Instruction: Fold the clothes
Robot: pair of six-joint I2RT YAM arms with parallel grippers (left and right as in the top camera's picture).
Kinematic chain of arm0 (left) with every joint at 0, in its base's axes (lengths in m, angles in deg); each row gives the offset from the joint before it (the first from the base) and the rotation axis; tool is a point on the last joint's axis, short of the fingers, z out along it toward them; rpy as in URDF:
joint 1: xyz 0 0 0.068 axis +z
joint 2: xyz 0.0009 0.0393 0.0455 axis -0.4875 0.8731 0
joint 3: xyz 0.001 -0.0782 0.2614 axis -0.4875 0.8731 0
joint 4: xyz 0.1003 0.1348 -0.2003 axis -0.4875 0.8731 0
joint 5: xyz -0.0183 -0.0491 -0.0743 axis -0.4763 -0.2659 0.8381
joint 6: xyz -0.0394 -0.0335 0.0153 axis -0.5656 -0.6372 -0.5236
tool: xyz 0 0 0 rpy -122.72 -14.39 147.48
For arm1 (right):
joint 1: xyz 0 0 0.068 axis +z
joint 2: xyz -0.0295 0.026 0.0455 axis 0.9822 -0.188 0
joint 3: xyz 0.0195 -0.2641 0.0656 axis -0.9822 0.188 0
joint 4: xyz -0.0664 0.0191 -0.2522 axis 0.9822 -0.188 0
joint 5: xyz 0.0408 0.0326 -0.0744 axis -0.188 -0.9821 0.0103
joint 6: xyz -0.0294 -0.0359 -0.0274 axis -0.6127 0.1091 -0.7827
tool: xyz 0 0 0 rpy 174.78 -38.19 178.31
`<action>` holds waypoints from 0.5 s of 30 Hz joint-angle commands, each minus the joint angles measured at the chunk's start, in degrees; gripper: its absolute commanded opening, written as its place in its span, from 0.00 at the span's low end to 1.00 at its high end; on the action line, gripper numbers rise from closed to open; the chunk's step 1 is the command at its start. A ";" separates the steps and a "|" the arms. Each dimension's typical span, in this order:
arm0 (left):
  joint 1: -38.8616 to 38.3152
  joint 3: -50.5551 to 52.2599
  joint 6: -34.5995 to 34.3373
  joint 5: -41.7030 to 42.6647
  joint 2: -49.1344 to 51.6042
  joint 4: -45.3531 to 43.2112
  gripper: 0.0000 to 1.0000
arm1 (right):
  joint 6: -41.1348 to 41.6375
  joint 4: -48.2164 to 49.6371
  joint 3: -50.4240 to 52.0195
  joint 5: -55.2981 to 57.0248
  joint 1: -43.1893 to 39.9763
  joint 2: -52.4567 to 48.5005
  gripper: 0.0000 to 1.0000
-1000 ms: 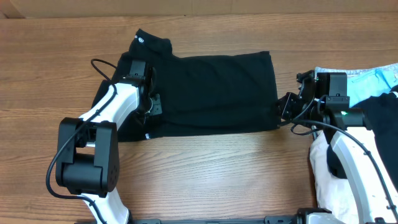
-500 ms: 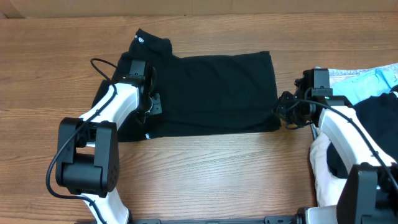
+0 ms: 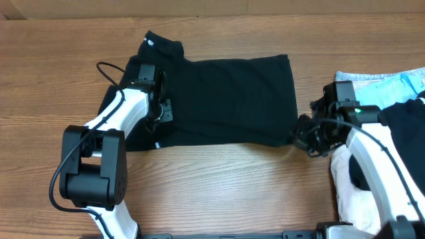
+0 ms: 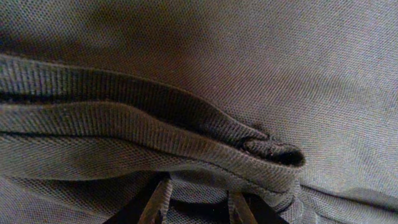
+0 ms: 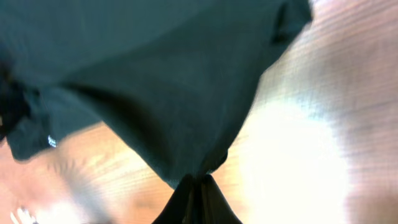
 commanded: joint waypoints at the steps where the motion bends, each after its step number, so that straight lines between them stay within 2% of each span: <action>1: 0.15 -1.05 0.07 -0.81 0.37 -0.48 0.35 | 1.64 -1.97 -1.88 0.44 2.43 3.26 0.04; 7: 0.15 -1.05 0.07 -0.81 0.37 -0.66 0.36 | 6.67 -3.50 -1.46 1.27 4.68 3.72 0.04; 12: 0.15 -1.05 0.07 -0.79 0.37 -0.70 0.36 | 11.69 1.03 -1.46 14.49 4.61 3.56 0.04; 15: 0.15 -1.05 0.07 -0.79 0.37 -0.52 0.36 | 13.46 2.56 -1.46 17.62 4.55 3.39 0.04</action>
